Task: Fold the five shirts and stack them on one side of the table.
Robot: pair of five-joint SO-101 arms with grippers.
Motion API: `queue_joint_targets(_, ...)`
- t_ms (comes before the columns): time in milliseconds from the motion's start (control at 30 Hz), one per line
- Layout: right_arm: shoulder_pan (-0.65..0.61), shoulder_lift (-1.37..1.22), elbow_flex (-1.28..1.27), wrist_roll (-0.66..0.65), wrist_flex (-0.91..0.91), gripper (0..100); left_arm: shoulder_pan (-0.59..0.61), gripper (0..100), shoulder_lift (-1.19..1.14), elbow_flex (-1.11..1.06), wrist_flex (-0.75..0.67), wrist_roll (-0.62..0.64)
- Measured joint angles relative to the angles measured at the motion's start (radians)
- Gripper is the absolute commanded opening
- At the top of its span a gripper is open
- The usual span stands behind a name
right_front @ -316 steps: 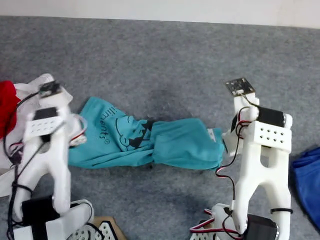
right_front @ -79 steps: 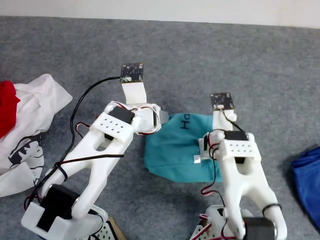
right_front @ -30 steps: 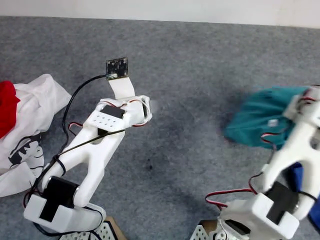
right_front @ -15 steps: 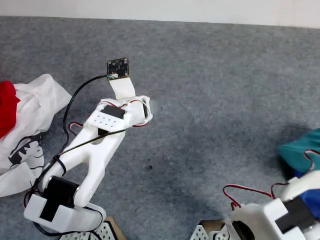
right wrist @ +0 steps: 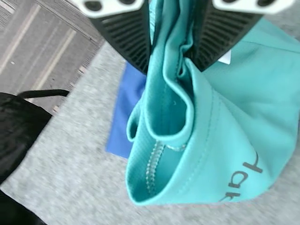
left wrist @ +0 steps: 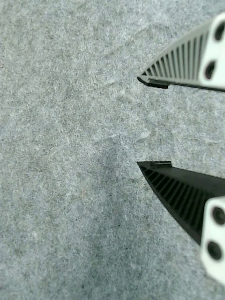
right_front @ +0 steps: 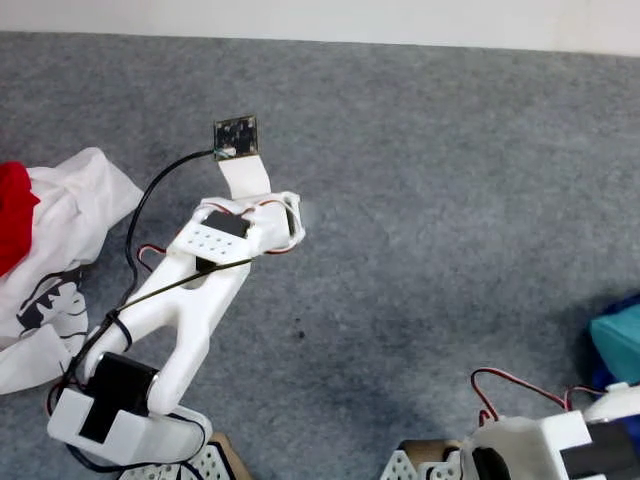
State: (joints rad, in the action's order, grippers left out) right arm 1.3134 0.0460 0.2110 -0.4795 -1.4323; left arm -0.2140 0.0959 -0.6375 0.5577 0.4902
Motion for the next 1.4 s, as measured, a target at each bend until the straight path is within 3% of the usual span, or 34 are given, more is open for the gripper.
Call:
queue_joint_targets(200, 0.032, -0.006, 0.0, -0.021, 0.008, 2.5, 0.0, 27, 0.0, 0.0, 0.0, 0.0)
queue_joint_targets(433, 0.041, -0.02, -0.153, -0.091, 0.11, 28.1, 0.0, 27, 0.0, 0.0, 0.0, 0.0)
queue_joint_targets(667, 0.037, -0.018, -0.166, -0.118, 0.127, 22.6, 0.0, 27, 0.0, 0.0, 0.0, 0.0)
queue_joint_targets(900, -0.014, -0.018, -0.074, -0.003, 0.092, 0.1, 0.0, 27, 0.0, 0.0, 0.0, 0.0)
queue_joint_targets(1133, -0.037, -0.031, -0.112, -0.089, 0.044, 0.6, 0.0, 27, 0.0, 0.0, 0.0, 0.0)
queue_joint_targets(1400, 0.043, -0.121, -0.241, -0.1, 0.178, 0.6, 0.0, 27, 0.0, 0.0, 0.0, 0.0)
